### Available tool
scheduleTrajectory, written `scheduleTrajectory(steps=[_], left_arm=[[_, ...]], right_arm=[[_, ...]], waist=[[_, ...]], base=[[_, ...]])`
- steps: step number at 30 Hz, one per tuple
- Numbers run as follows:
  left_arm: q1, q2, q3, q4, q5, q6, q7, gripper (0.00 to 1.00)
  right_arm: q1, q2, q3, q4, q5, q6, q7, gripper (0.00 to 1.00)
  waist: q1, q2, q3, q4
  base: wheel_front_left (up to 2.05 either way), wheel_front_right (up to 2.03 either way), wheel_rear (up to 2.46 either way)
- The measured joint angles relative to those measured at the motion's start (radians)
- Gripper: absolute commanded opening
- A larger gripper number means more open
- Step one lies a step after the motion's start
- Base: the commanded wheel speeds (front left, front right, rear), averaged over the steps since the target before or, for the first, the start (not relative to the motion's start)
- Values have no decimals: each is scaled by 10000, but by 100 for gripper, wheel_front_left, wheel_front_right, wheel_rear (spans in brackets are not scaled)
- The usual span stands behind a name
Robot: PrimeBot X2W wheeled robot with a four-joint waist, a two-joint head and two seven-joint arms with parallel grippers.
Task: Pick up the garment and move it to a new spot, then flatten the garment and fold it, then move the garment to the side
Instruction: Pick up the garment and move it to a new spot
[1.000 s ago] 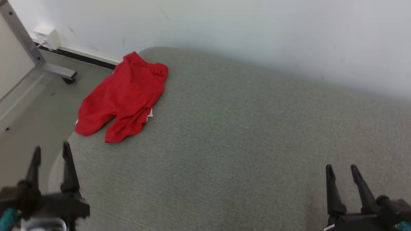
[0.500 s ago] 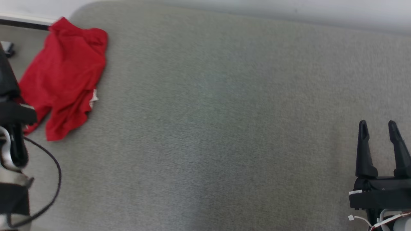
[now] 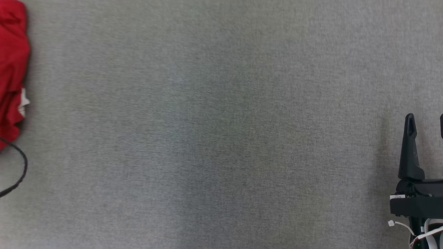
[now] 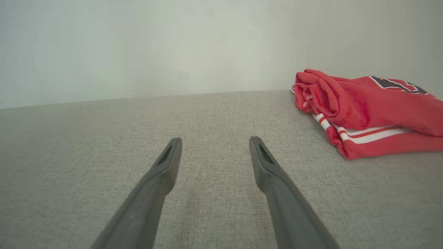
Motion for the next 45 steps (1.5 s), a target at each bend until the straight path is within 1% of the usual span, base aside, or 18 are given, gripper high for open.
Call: scheduleTrajectory(steps=[5,10,12,14,15,18,21,23,24,25,26,28,29,33,37,41,43,45], left_arm=[[-388,320,-391,1335,-92,-56,525,100],[-649,489,-928,2199,-606,-67,1383,100],[-744,610,-999,2412,-811,-67,1524,100],[-898,709,-1097,2782,-953,-67,2050,100],[-941,706,-1189,2974,-1068,-67,2395,100],[-1034,602,-1329,3266,-1384,-67,2978,100],[-1089,525,-1526,3628,-1513,-67,3726,100],[-1094,481,-1662,3661,-1653,-65,3979,100],[-1100,487,-1709,3661,-1758,-65,4021,81],[-1099,499,-1789,3653,-1756,-67,4015,38],[-1099,506,-1871,3653,-1749,-67,3946,0],[-1095,510,-1969,3662,-1743,-69,3779,0],[-1077,545,-2038,3647,-1716,-69,3306,0],[-1114,702,-2119,3597,-1505,-33,2148,0],[-1481,802,-2215,3425,-1354,15,1045,0],[-2015,836,-2604,2982,-1058,6,251,0],[-2333,857,-2888,2640,-771,4,4,0],[-2645,788,-3110,2242,-708,0,-111,0]], right_arm=[[-84,-44,-46,-203,-84,0,150,100],[-135,-54,-54,-309,-100,-2,267,100],[-135,-59,-54,-376,-105,-2,276,100],[-134,-59,-71,-456,-125,0,324,100],[-129,-61,-98,-477,-153,-2,351,100],[-106,-69,-194,-554,-165,0,382,100],[-90,-88,-163,-616,-194,0,458,100],[-94,-92,-123,-656,-228,0,533,100],[-95,-92,-115,-683,-251,-2,545,100],[-100,-92,-117,-711,-255,-2,556,100],[-103,-92,-117,-734,-257,0,596,100],[-103,-94,-119,-773,-257,-2,623,100],[-102,-96,-127,-767,-257,-2,627,100],[-101,-82,-52,-635,-253,0,606,100],[-104,-46,19,-336,-180,-2,435,100],[-98,67,148,98,-77,0,228,100],[-95,134,245,355,-29,0,84,100],[-91,219,332,600,23,0,-56,100]], waist=[[0,0,404,-254],[-1,0,503,-425],[-2,-2,483,-456],[-2,-1,461,-481],[-2,-1,446,-488],[-2,-2,387,-465],[-3,-2,318,-415],[-3,-2,283,-391],[-3,-2,276,-379],[-3,-2,273,-369],[-3,-2,274,-361],[-3,-2,278,-349],[-3,-2,266,-331],[-3,-2,139,-298],[-3,-2,-111,-266],[-2,-2,-465,-226],[-3,-2,-676,-209],[-3,-2,-903,-204]], base=[[0,0,0],[0,0,0],[0,0,0],[0,0,0],[0,0,0],[0,0,0],[0,0,0],[0,0,0],[0,0,0],[0,0,0],[0,0,0],[0,0,0],[0,0,0],[0,0,0],[0,0,0],[0,0,0],[0,0,0],[0,0,0]])
